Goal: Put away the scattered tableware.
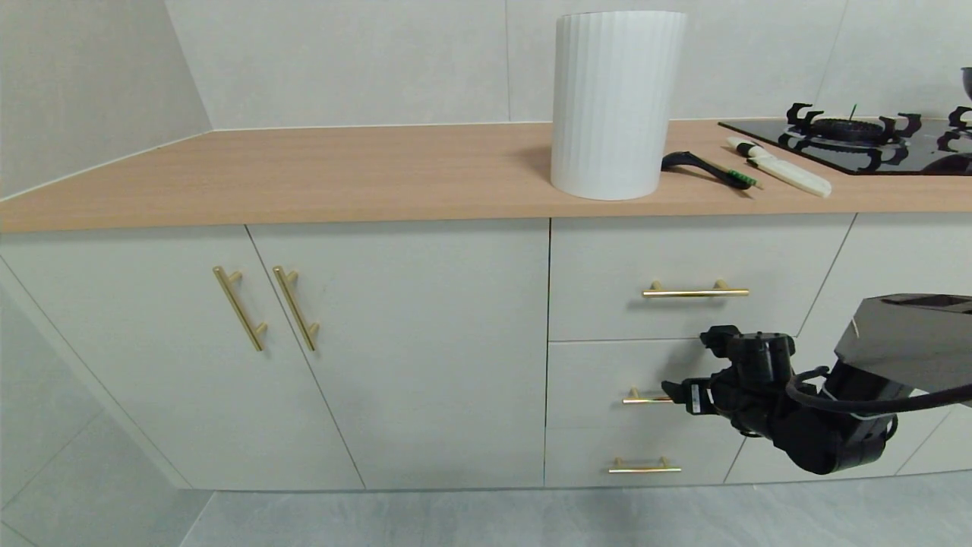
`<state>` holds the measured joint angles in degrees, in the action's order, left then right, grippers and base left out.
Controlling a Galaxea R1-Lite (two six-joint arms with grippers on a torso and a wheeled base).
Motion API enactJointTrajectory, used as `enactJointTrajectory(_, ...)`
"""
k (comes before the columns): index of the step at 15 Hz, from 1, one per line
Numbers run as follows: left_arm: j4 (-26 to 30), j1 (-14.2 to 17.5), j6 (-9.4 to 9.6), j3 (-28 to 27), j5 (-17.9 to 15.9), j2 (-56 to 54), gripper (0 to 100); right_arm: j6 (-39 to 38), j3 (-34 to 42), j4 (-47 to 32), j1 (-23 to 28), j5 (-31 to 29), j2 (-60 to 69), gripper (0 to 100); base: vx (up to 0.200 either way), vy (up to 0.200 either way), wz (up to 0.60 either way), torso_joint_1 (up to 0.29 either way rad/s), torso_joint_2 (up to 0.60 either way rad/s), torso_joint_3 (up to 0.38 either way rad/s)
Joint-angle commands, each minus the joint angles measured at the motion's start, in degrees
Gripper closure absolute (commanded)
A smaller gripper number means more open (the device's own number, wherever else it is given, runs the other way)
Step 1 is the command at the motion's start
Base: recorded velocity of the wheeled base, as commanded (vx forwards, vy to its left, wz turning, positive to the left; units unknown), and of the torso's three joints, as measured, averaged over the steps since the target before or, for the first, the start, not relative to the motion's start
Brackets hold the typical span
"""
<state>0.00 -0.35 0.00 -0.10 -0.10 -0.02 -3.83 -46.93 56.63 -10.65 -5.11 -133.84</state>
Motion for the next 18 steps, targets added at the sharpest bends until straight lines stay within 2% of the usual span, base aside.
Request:
enactJointTrajectory(1, 0.0, 0.0, 0.0, 0.01, 0.01, 0.02, 0, -0.22, -1.05, 0.15, -0.07, -0.08, -2.57, 0, 0.0, 0.0, 0.0, 0.0, 0.0, 0.0)
enactJointTrajectory(18, 0.0, 0.0, 0.0, 0.01, 0.01, 0.02, 0, -0.3, -0.62, -2.22, -0.16, -0.34, -3.18, 0, 0.0, 0.0, 0.0, 0.0, 0.0, 0.0)
